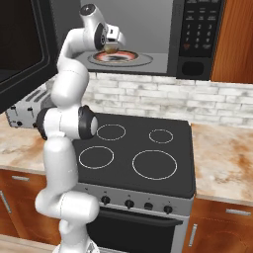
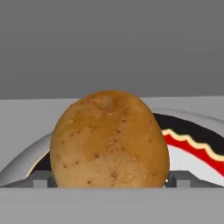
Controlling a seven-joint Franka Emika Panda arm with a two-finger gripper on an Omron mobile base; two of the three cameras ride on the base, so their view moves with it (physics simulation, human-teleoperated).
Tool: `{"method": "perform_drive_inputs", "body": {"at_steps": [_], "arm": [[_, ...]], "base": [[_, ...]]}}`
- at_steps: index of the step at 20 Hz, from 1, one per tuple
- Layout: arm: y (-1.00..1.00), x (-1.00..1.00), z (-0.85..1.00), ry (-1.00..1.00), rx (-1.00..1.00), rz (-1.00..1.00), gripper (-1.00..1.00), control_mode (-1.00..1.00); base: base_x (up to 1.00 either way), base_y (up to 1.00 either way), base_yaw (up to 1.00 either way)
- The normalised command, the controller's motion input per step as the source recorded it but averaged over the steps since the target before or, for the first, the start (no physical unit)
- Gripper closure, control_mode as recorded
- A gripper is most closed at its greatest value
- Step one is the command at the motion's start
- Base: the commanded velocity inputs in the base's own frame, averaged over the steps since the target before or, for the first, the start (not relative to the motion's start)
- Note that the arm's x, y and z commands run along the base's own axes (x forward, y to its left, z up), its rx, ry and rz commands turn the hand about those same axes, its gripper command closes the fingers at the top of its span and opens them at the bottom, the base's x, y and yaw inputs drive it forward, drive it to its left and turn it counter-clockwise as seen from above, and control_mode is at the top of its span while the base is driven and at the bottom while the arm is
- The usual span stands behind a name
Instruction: Retrieve the reheated potato from the microwave, then place the potato, cheese, and condiment on the cutting board.
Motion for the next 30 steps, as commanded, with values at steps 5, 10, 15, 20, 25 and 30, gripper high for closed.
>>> {"method": "perform_drive_inputs", "body": {"at_steps": [5, 10, 15, 20, 25, 30], "arm": [[-0.21, -0.61, 0.00, -0.06, 0.00, 0.00, 1.00, -1.00], [-0.23, -0.70, -0.11, -0.14, 0.00, 0.00, 1.00, -1.00], [-0.18, -0.74, -0.26, -0.14, 0.00, 0.00, 1.00, -1.00], [-0.10, -0.78, -0.21, -0.13, 0.00, 0.00, 1.00, -1.00], [-0.19, -0.62, 0.25, 0.03, 0.02, 0.00, 1.00, -1.00], [-0.16, -0.75, 0.19, 0.02, 0.05, 0.00, 1.00, -1.00]], "base": [[0.00, 0.00, 0.00], [0.00, 0.00, 0.00], [0.00, 0.00, 0.00], [0.00, 0.00, 0.00], [0.00, 0.00, 0.00], [0.00, 0.00, 0.00]]}}
